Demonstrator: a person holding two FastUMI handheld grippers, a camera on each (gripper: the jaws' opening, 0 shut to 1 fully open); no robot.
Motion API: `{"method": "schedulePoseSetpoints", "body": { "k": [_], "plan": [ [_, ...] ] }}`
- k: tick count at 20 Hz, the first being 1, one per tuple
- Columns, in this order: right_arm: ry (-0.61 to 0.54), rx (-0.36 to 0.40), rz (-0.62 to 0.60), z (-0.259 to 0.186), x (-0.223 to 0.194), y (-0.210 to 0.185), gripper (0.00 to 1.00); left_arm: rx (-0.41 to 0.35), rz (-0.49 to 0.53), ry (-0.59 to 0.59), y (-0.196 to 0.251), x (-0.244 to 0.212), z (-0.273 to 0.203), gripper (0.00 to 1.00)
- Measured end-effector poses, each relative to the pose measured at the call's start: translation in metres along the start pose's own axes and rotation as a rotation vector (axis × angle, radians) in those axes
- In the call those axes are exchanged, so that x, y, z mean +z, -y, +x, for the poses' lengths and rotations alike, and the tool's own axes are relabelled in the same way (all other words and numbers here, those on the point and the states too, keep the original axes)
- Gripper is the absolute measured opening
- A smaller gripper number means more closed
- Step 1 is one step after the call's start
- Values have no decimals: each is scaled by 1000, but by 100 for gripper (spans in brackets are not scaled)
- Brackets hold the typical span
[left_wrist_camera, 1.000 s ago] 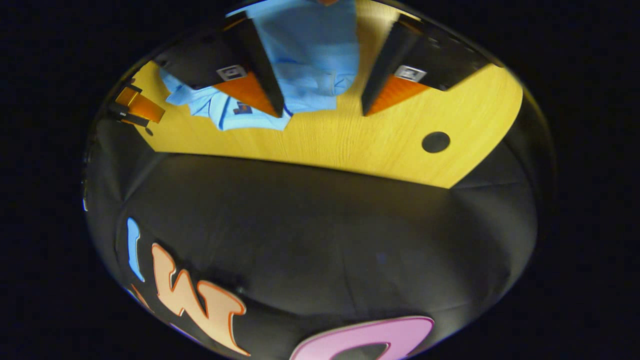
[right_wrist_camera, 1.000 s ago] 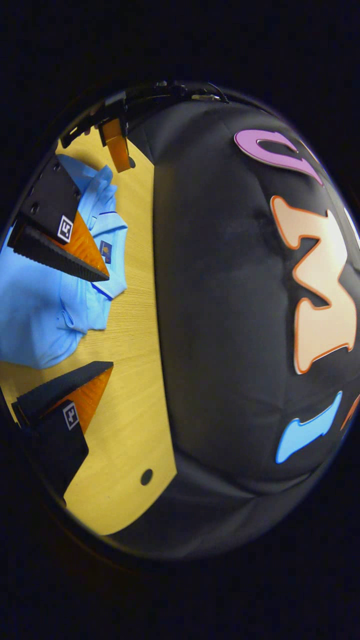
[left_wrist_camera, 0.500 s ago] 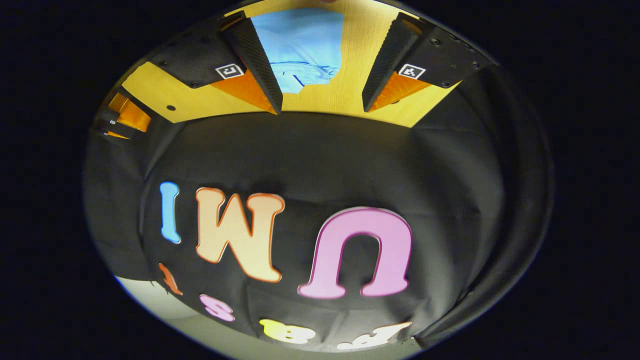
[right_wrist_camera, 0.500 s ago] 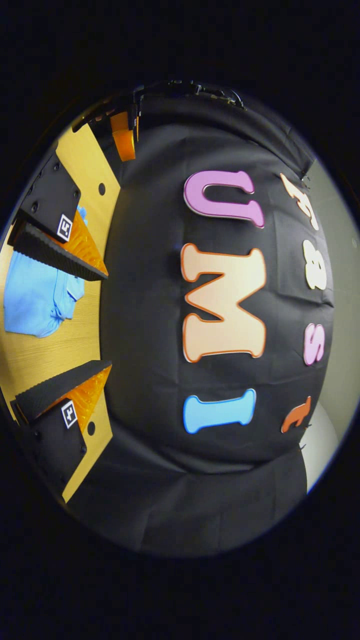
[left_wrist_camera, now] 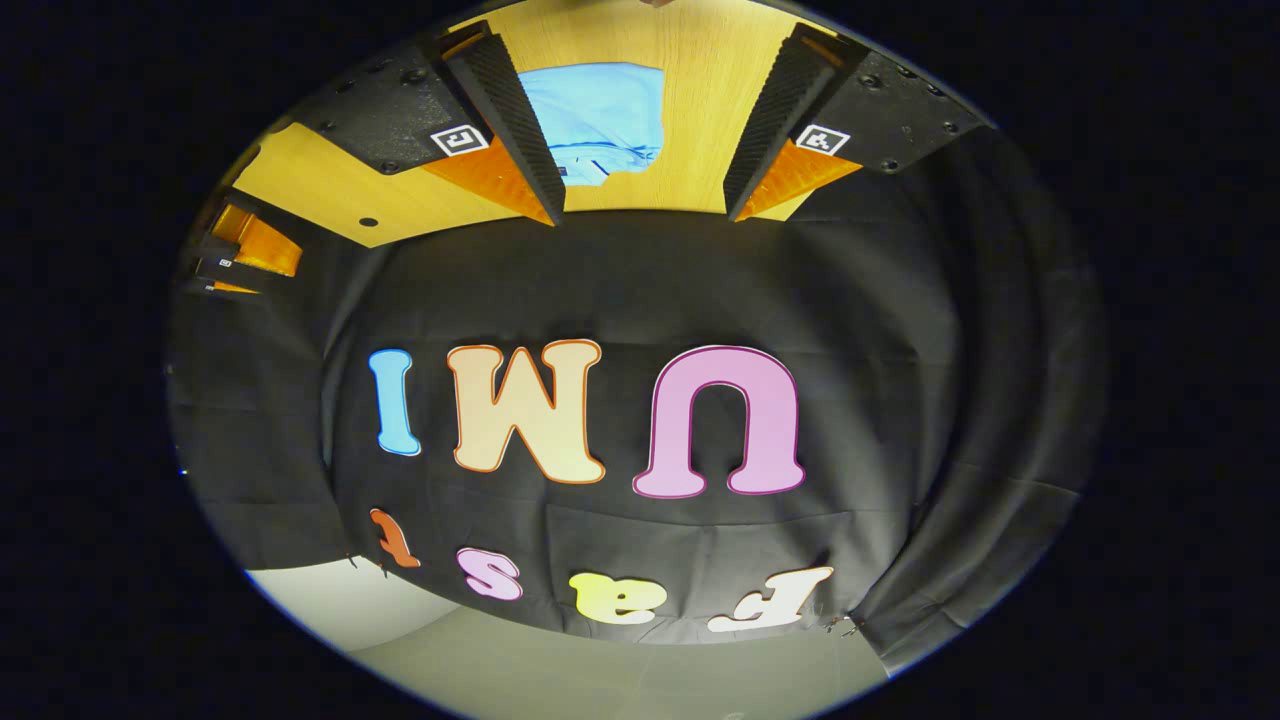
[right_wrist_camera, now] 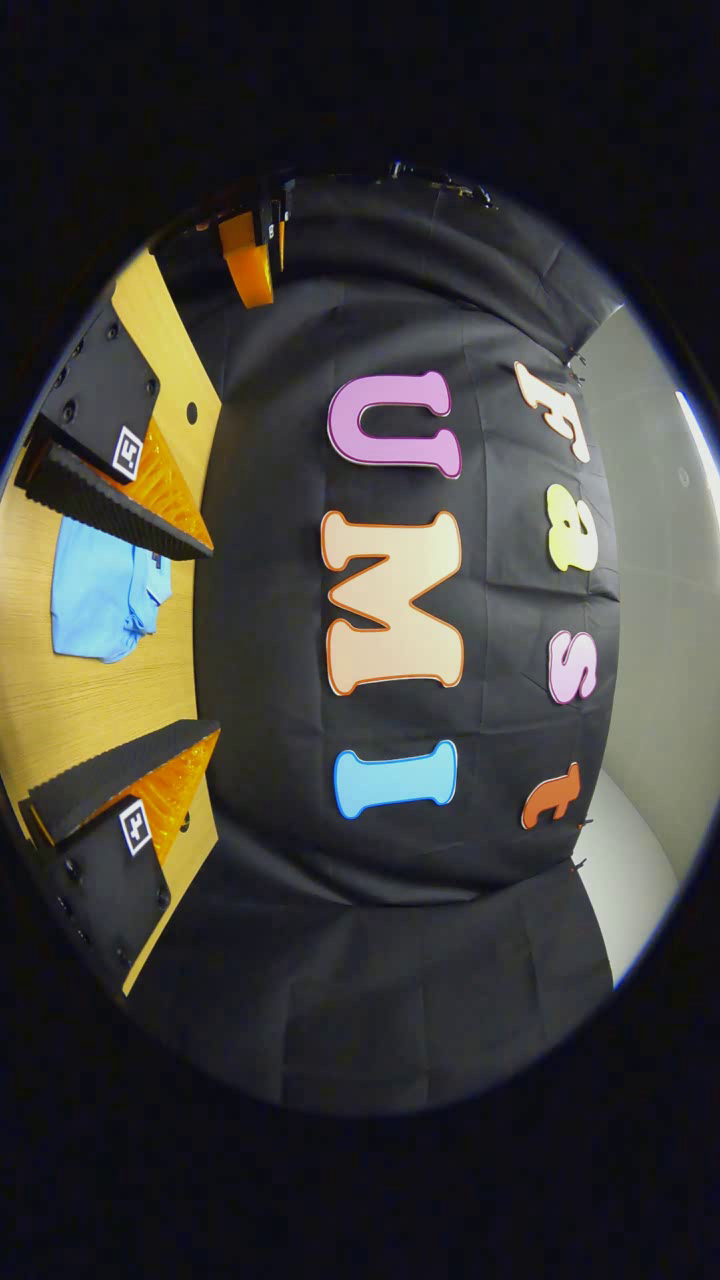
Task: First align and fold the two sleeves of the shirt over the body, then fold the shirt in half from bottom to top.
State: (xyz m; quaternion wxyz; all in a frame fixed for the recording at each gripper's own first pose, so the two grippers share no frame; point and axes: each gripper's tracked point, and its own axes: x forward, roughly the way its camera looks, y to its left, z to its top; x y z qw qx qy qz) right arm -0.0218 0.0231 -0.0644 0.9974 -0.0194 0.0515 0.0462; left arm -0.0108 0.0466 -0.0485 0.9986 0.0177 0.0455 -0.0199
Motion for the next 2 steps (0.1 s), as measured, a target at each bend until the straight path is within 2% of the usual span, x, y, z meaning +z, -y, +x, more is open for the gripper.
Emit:
{"method": "schedulePoseSetpoints", "body": {
  "k": [2],
  "plan": [
    [11, 9, -8, -4, 5, -2, 99, 2, 8, 5, 1, 5, -3, 95]
  ]
}}
